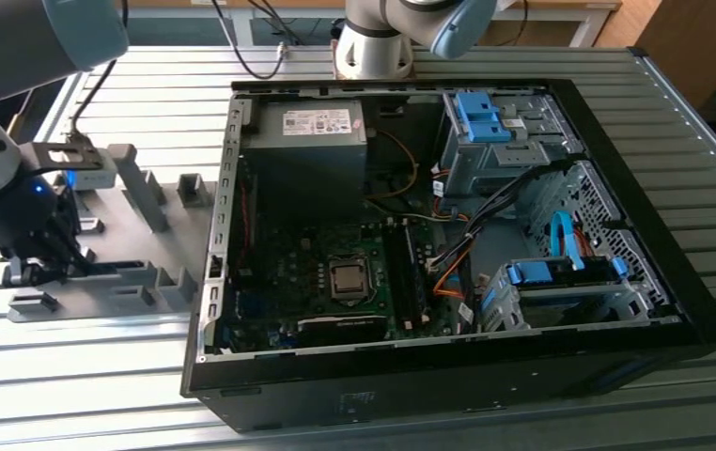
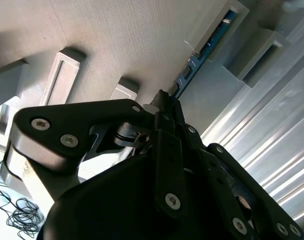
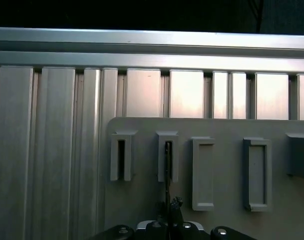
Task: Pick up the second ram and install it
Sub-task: 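Pick up the second ram and move it above second insertion slot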
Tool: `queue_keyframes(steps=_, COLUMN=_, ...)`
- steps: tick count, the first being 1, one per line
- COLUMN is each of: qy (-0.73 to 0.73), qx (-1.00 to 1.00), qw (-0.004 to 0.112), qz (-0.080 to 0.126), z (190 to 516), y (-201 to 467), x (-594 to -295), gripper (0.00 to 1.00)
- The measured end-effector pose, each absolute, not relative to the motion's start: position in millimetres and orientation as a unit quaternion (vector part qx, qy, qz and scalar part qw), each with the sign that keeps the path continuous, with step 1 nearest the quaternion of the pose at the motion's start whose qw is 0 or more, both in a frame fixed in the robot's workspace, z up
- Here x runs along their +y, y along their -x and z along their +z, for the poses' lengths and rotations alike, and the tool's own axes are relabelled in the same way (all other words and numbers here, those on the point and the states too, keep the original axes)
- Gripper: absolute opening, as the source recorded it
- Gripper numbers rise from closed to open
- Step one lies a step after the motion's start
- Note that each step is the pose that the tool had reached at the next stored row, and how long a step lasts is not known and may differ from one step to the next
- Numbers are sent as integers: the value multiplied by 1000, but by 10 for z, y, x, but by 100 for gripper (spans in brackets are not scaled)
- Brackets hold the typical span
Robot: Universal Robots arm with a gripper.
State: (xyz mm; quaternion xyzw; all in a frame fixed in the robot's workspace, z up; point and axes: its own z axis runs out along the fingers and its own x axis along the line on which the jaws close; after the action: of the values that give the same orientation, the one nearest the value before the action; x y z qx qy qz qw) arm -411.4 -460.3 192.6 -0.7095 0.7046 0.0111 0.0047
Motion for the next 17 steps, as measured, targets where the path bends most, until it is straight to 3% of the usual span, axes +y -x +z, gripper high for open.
queue_keyframes(steps=17, qy=709, qx=705, qw=5, qz=11, z=2035, y=4114, x=-4603, gripper=14)
